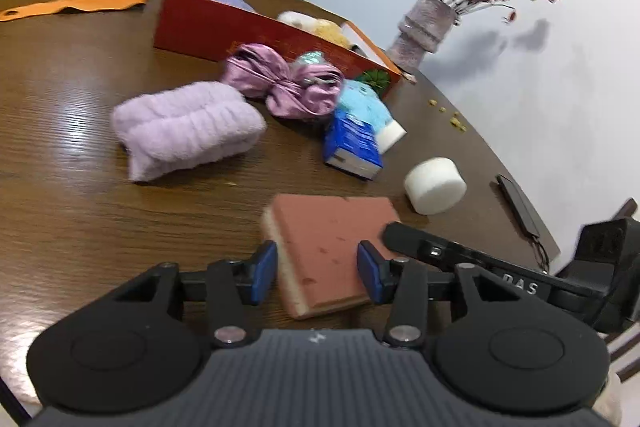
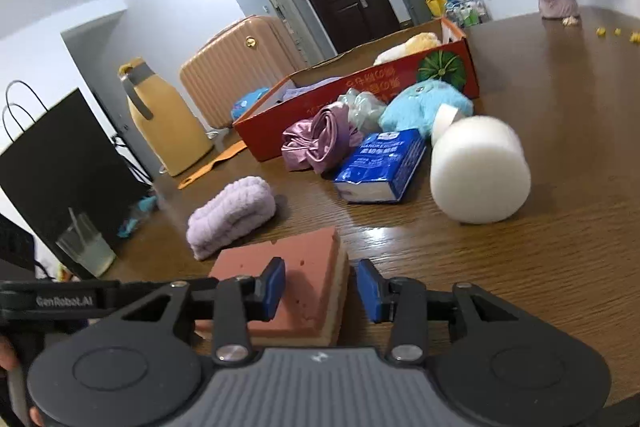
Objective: Organize soft objects
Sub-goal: 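Lift the terracotta sponge with both tools into the box and open them, then withdraw both tools from the box toward the pink towel roll, then close both tools on the pink fluffy towel roll, then carry the pink towel roll with both tools into the box and release it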
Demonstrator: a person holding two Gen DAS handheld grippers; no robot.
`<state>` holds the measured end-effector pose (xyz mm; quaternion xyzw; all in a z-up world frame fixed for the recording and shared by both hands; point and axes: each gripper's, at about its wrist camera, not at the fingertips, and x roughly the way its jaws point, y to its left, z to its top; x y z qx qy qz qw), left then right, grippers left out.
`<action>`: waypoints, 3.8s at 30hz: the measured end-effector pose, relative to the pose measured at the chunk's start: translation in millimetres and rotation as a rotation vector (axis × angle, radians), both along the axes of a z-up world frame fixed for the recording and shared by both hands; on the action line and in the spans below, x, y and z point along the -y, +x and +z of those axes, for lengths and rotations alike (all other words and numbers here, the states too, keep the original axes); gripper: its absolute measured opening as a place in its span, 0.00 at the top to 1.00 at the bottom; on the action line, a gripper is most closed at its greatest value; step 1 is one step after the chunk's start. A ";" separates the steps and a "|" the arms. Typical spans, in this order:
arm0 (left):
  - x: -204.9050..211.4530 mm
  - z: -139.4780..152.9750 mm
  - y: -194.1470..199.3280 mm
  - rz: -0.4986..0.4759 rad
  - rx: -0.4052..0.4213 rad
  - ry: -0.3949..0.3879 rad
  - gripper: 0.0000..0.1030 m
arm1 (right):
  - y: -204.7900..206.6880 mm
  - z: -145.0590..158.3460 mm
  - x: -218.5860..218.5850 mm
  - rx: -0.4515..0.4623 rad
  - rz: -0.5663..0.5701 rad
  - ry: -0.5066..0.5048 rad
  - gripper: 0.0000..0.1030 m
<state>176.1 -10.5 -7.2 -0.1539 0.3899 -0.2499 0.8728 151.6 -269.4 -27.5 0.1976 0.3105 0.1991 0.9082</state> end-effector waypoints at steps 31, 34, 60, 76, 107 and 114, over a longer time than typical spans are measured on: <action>-10.6 71.8 246.0 -0.005 0.283 0.411 0.23 | 327.7 33.3 -85.4 -0.208 0.132 -0.100 0.63; -16.2 85.8 234.2 0.020 0.304 0.421 0.23 | 310.8 56.5 -74.9 -0.153 0.116 -0.109 0.61; -60.4 28.2 -29.8 0.251 0.154 0.244 0.09 | 7.8 39.6 -20.8 0.078 0.078 -0.234 0.41; -80.8 10.0 37.0 0.243 0.006 -0.008 0.12 | 49.1 40.1 -49.1 0.090 0.105 -0.269 0.41; -26.9 80.1 107.1 0.023 0.212 -0.040 0.82 | 104.3 73.9 -41.2 0.137 0.072 -0.020 0.78; -8.9 112.5 282.3 0.052 0.207 0.184 0.82 | 279.8 114.8 -64.9 0.097 0.003 -0.054 0.78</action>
